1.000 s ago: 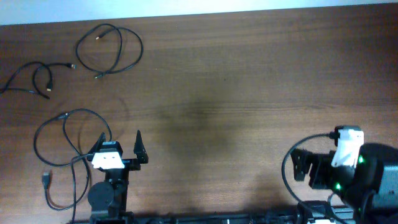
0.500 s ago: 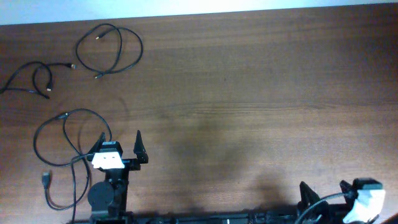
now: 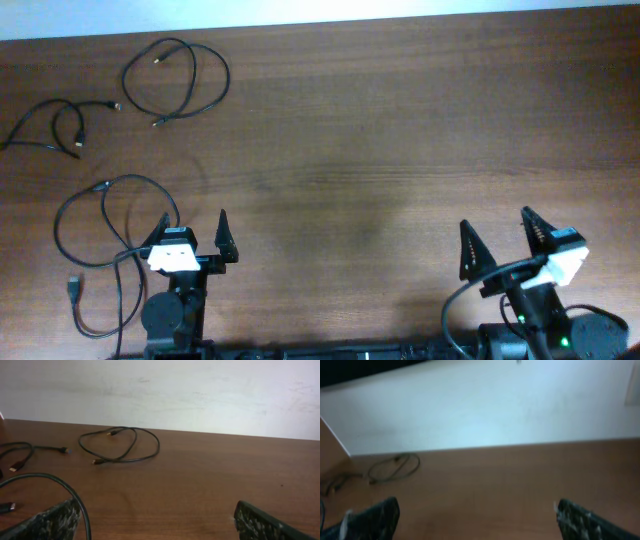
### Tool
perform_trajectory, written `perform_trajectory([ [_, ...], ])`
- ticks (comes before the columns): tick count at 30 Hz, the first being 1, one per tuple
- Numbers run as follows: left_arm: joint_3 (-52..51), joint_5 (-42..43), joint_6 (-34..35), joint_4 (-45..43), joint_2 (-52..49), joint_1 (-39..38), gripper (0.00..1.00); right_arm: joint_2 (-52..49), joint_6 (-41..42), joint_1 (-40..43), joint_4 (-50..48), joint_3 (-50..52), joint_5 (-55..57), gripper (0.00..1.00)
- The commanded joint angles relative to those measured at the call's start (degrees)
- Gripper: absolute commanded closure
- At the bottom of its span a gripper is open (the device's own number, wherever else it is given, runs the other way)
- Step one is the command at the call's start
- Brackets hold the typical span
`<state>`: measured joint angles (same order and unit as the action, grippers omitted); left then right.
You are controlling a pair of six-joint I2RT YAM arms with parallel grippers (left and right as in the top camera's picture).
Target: Untangle cables
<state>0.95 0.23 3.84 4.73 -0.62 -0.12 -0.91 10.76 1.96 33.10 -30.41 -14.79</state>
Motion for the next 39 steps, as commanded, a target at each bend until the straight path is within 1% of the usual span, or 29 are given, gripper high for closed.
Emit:
perform_trajectory([
  [1, -0.4, 0.4, -1.1, 0.0, 0.3, 0.3, 0.01, 0.7, 0.2, 0.3, -8.4, 7.5, -1.1, 0.01],
  [7, -0.4, 0.4, -1.1, 0.0, 0.3, 0.3, 0.01, 0.7, 0.2, 0.1, -22.4, 19.3, 0.3, 0.01],
  [11, -0.4, 0.4, -1.1, 0.0, 0.3, 0.3, 0.01, 0.7, 0.2, -2.4, -25.8, 23.9, 6.4, 0.01],
  [16, -0.4, 0.4, -1.1, 0.0, 0.3, 0.3, 0.01, 0.7, 0.2, -2.3, -29.5, 29.9, 7.8, 0.01],
  [21, -0.4, 0.4, -1.1, 0.0, 0.3, 0.3, 0.01, 0.7, -0.3, -2.3, -28.7, 30.1, 13.2, 0.01],
  [24, -0.4, 0.4, -1.1, 0.0, 0.3, 0.3, 0.01, 0.7, -9.0, -2.3, -28.6, 30.1, 13.1, 0.01],
  [25, -0.4, 0.4, -1.1, 0.0, 0.3, 0.3, 0.01, 0.7, -10.3, -2.3, -28.6, 30.1, 13.2, 0.01],
  [28, -0.4, 0.4, -1.1, 0.0, 0.3, 0.3, 0.01, 0.7, -10.6, -2.3, -28.5, 30.1, 13.6, 0.01],
  [31, -0.4, 0.4, -1.1, 0.0, 0.3, 0.3, 0.01, 0.7, -13.7, -2.3, -28.5, 30.1, 13.4, 0.01],
  [39, -0.4, 0.4, -1.1, 0.0, 0.3, 0.3, 0.01, 0.7, -13.3, -2.3, -28.4, 30.1, 13.6, 0.01],
])
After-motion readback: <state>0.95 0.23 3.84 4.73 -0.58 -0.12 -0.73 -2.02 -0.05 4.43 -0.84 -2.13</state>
